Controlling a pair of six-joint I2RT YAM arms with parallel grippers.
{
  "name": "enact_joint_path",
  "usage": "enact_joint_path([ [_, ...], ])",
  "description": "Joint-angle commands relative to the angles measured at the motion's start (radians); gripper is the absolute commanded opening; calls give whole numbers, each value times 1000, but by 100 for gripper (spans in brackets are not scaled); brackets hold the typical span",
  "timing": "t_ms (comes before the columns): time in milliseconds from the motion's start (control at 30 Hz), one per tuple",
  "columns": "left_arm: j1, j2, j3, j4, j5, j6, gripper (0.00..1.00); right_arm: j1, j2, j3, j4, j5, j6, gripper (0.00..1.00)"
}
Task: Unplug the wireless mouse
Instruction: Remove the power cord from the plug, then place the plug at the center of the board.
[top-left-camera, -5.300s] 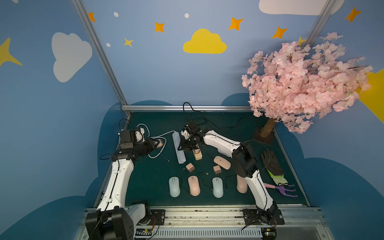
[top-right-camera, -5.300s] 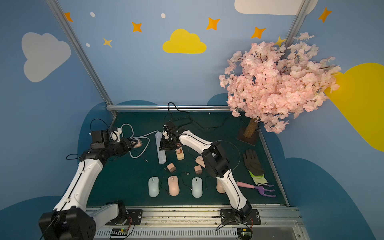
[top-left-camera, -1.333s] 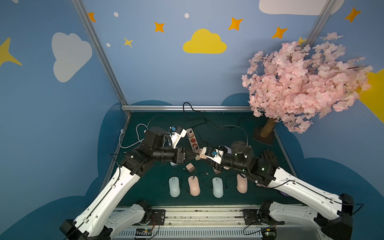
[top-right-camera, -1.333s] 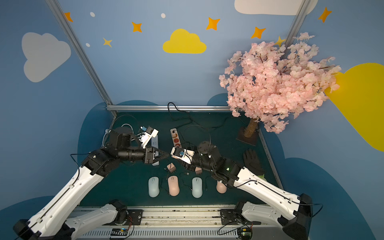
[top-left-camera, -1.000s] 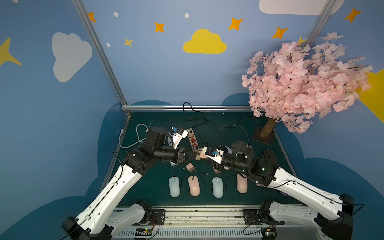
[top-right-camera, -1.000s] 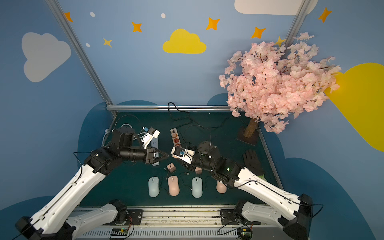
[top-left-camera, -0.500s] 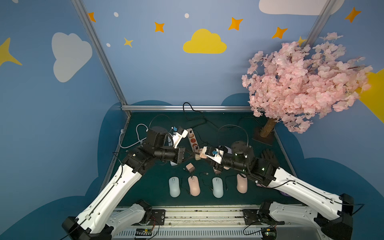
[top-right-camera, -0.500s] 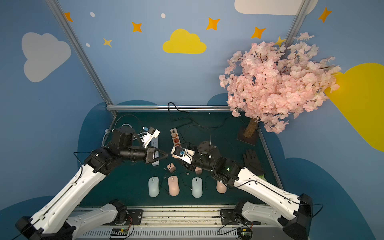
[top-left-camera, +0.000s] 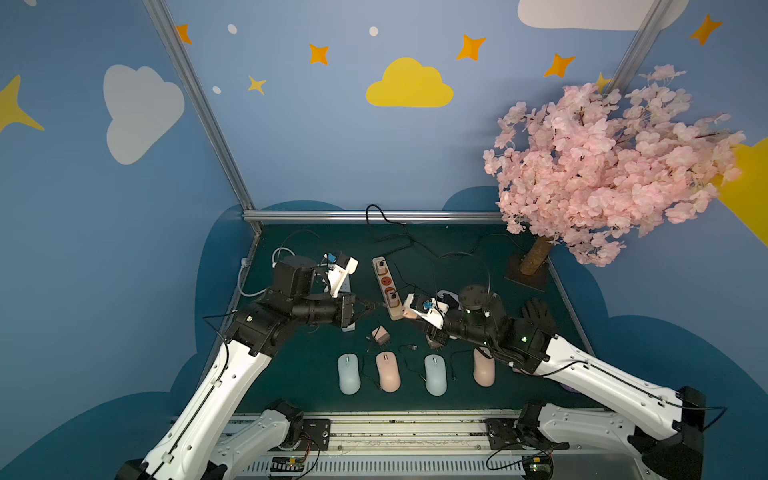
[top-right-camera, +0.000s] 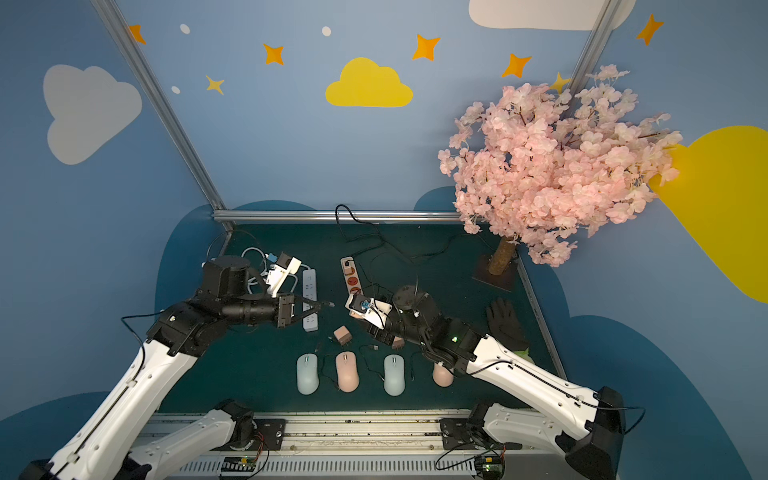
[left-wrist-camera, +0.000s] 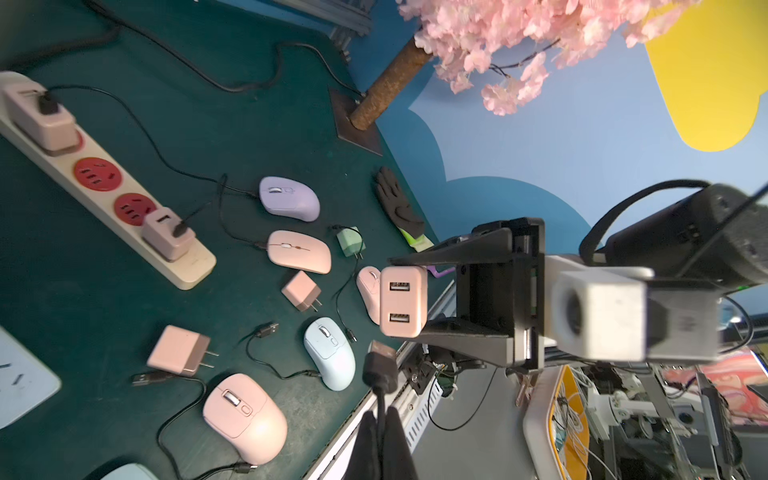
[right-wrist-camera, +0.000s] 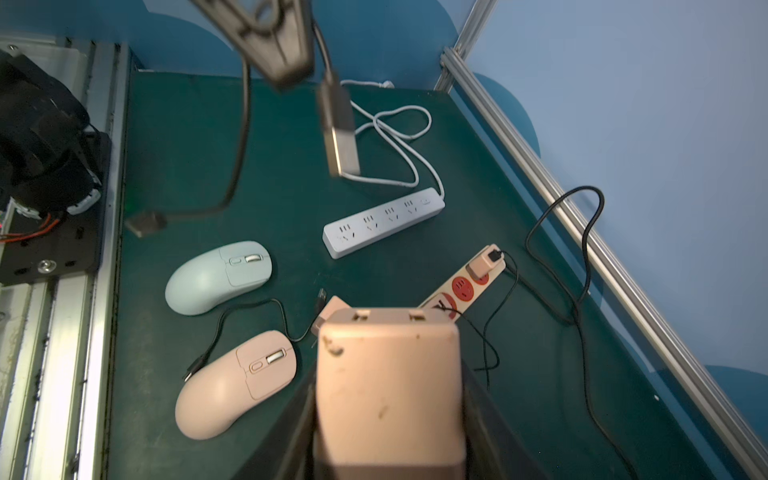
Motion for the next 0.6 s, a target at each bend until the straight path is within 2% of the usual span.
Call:
enact_joint_path([
  [0,67,-41,38,-112,-2,73,4,-3,-43,-37,-52,39,43,0],
  [100,101,-40,43,-152,-9,85,4,-3,-52,-53,-32,60,79,0],
  [200,102,-40,25,-168,-65,68,4,-1,-13,-31,-16,55,206,0],
  [400,123,-100,-36,-238,-406,-45,4,23,182,23,50,-83,524,0],
  [467,154,-132,-80,-246,-459,-87,4,52,258,33,102,-112,579,0],
  [567,236,-171,-145,-247,-455,-129,4,105,391,102,111,-70,626,0],
])
